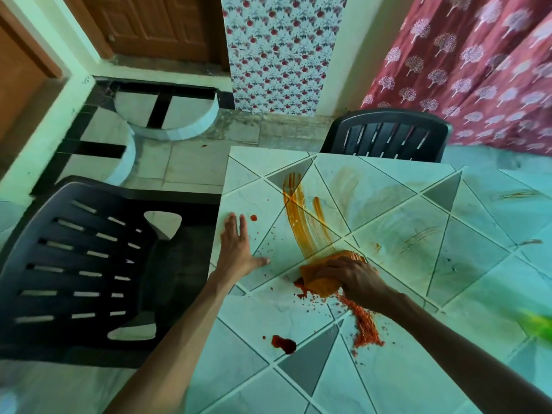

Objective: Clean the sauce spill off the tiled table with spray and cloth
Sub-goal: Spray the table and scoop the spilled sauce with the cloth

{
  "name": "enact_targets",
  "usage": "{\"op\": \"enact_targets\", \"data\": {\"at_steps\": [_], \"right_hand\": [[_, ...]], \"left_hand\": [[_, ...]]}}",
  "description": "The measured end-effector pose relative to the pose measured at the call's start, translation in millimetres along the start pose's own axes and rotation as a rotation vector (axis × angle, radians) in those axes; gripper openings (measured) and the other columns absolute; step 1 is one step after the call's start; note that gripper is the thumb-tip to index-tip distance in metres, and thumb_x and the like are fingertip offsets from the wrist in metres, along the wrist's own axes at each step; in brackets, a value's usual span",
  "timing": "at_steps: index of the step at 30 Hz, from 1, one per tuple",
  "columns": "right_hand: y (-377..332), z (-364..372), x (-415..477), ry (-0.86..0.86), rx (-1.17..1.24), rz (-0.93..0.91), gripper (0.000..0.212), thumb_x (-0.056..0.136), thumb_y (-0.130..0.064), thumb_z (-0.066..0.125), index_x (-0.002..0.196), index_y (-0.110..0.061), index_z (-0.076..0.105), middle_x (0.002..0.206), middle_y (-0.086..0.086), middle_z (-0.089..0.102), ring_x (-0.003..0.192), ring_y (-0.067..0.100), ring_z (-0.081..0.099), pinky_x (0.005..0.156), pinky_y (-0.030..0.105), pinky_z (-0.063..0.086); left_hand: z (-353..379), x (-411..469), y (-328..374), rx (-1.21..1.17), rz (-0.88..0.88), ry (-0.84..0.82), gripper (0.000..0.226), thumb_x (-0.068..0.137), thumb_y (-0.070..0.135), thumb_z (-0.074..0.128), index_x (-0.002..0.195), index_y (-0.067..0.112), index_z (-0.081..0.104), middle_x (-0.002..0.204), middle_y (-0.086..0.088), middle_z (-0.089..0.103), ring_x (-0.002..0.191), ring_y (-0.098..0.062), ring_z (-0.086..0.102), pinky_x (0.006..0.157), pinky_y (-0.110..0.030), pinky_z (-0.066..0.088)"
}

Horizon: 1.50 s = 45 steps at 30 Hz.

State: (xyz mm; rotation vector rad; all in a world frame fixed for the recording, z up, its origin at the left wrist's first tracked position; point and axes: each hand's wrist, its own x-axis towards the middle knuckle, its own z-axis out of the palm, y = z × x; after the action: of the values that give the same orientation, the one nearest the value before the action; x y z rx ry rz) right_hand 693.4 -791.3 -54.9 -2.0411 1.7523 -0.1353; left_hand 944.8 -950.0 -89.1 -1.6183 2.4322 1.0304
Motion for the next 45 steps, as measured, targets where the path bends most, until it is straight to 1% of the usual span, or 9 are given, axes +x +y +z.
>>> {"op": "enact_targets", "data": {"at_steps": [5,10,16,20,29,34,39,42,45], "right_hand": [[1,-40,23,0.031,0.108,0.181,0.04,0.094,-0.008,0.064,0.13,-0.023,0.061,0.121,0.0,0.069,0.101,0.019,0.07,0.084,0.039,0.059],[2,-95,102,0.083,0.081,0.275,0.045,0.094,-0.006,0.06,0.137,-0.02,0.056,0.12,0.009,0.067,0.106,0.029,0.065,0.086,0.041,0.051],[-10,-106,205,0.111,-0.001,0.193,0.042,0.096,-0.023,0.061,0.138,-0.026,0.056,0.132,0.005,0.064,0.119,0.031,0.06,0.087,0.039,0.047],[-28,-87,232,0.016,-0.061,0.106,0.041,0.095,-0.024,0.062,0.135,-0.03,0.059,0.131,0.0,0.066,0.12,0.027,0.059,0.087,0.038,0.047],[-50,-27,160,-0.105,-0.146,-0.079,0.04,0.099,-0.014,0.056,0.137,-0.028,0.056,0.121,-0.002,0.069,0.109,0.02,0.066,0.088,0.035,0.051],[-34,-5,90,-0.165,-0.103,-0.078,0.053,0.092,-0.006,0.063,0.136,-0.035,0.056,0.129,-0.01,0.065,0.116,0.016,0.061,0.096,0.036,0.051],[-22,-19,56,-0.291,-0.095,-0.059,0.049,0.092,-0.01,0.065,0.133,-0.036,0.06,0.131,-0.011,0.064,0.121,0.013,0.057,0.105,0.038,0.045],[-20,-41,65,-0.239,-0.025,-0.013,0.048,0.092,-0.003,0.062,0.131,-0.029,0.061,0.128,-0.003,0.066,0.118,0.018,0.06,0.102,0.042,0.049],[-32,-67,94,-0.146,0.038,0.008,0.049,0.089,0.005,0.06,0.131,-0.021,0.061,0.126,0.005,0.067,0.115,0.024,0.062,0.094,0.033,0.046]], "left_hand": [[-3,-1,-2,0.003,0.005,-0.011,0.137,0.071,0.056,0.078,0.151,0.004,-0.022,0.158,-0.016,-0.029,0.147,-0.028,-0.024,0.119,-0.041,-0.009],[-1,-2,-9,-0.021,0.027,0.023,0.134,0.073,0.051,0.08,0.153,0.007,-0.018,0.161,-0.011,-0.023,0.149,-0.025,-0.02,0.122,-0.041,-0.003],[7,-19,-29,-0.054,0.078,0.098,0.127,0.076,0.048,0.078,0.154,0.01,-0.015,0.154,0.003,-0.027,0.145,-0.012,-0.02,0.121,-0.029,-0.001],[18,-32,-37,-0.056,0.075,0.114,0.128,0.077,0.051,0.076,0.153,0.009,-0.018,0.158,-0.002,-0.025,0.147,-0.016,-0.02,0.122,-0.03,0.0],[15,-44,-38,-0.067,0.06,0.091,0.122,0.079,0.05,0.075,0.155,0.009,-0.012,0.163,-0.005,-0.018,0.151,-0.019,-0.013,0.124,-0.033,0.005],[9,-48,-36,-0.029,0.062,0.06,0.122,0.079,0.053,0.073,0.155,0.007,-0.012,0.163,-0.007,-0.019,0.15,-0.02,-0.015,0.123,-0.032,0.005],[11,-61,-39,0.012,0.079,0.054,0.124,0.079,0.054,0.073,0.154,0.007,-0.013,0.163,-0.008,-0.019,0.15,-0.02,-0.016,0.124,-0.037,0.006],[15,-71,-41,0.017,0.083,0.066,0.124,0.078,0.056,0.072,0.154,0.006,-0.012,0.163,-0.009,-0.018,0.151,-0.021,-0.014,0.124,-0.037,0.006],[20,-82,-47,0.004,0.081,0.083,0.122,0.08,0.061,0.067,0.154,0.008,-0.014,0.162,-0.007,-0.02,0.15,-0.02,-0.015,0.123,-0.033,0.0]]}}
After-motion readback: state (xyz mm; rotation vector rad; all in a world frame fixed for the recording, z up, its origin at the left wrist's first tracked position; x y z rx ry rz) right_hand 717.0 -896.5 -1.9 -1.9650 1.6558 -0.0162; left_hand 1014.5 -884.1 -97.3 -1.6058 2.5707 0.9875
